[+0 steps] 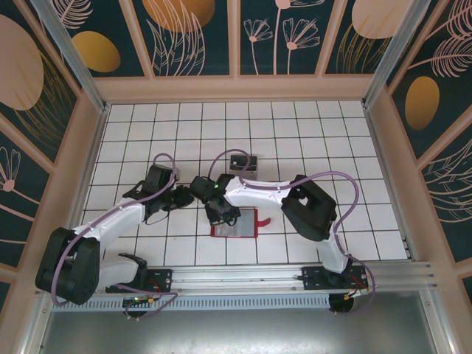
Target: Take the credit cards out of the card holder
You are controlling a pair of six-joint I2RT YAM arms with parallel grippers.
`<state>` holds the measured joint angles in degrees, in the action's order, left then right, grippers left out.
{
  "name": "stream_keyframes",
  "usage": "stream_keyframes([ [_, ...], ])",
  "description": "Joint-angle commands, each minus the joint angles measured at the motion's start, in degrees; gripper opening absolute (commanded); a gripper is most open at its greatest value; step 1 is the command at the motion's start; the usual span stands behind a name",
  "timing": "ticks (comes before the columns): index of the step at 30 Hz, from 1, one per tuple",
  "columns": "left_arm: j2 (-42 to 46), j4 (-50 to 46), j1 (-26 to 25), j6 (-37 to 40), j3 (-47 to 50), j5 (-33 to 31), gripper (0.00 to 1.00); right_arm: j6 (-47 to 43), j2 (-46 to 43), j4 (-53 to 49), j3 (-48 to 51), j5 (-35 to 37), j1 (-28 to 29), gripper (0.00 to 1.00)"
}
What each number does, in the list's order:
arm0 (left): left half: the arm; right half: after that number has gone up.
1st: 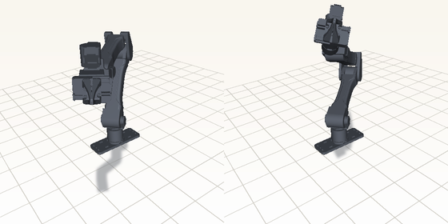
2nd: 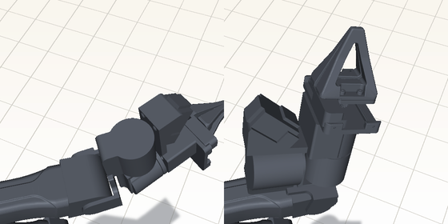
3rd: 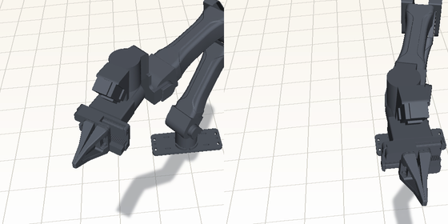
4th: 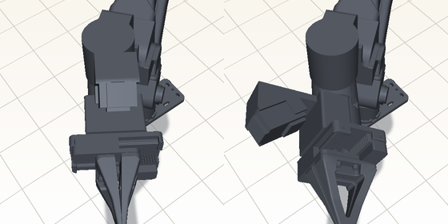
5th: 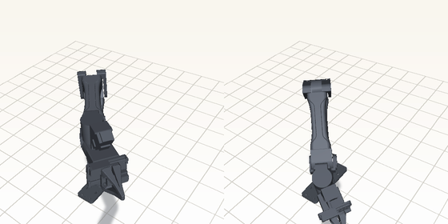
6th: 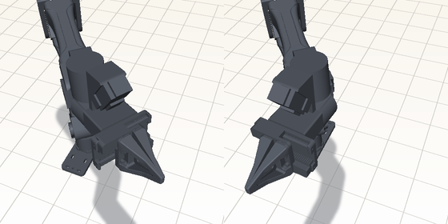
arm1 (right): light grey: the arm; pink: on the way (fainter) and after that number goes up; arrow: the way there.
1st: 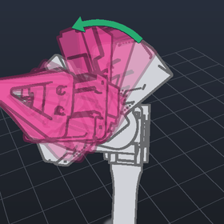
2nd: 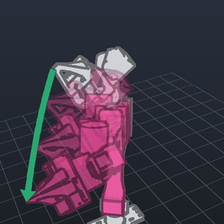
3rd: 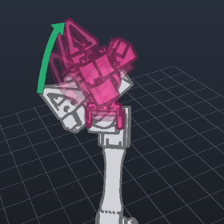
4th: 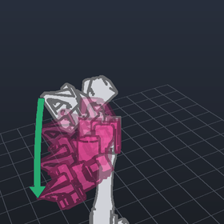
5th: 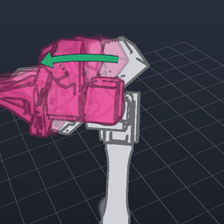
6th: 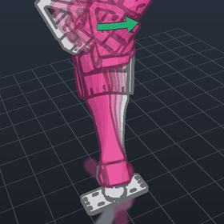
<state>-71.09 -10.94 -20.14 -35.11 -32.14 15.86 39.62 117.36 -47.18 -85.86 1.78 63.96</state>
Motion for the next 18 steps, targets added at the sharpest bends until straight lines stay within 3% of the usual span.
stream_keyframes([
  [1,0.32,-0.50,-0.47,0.95,0.72,2.00,0.26,1.51,-2.50,0.46,1.35,2.08,0.23,0.05],
  [18,-2.72,5.43,-16.33,-10.00,-0.30,3.74,0.23,8.51,-25.33,36.71,32.66,-17.86,-8.86,0.05],
])
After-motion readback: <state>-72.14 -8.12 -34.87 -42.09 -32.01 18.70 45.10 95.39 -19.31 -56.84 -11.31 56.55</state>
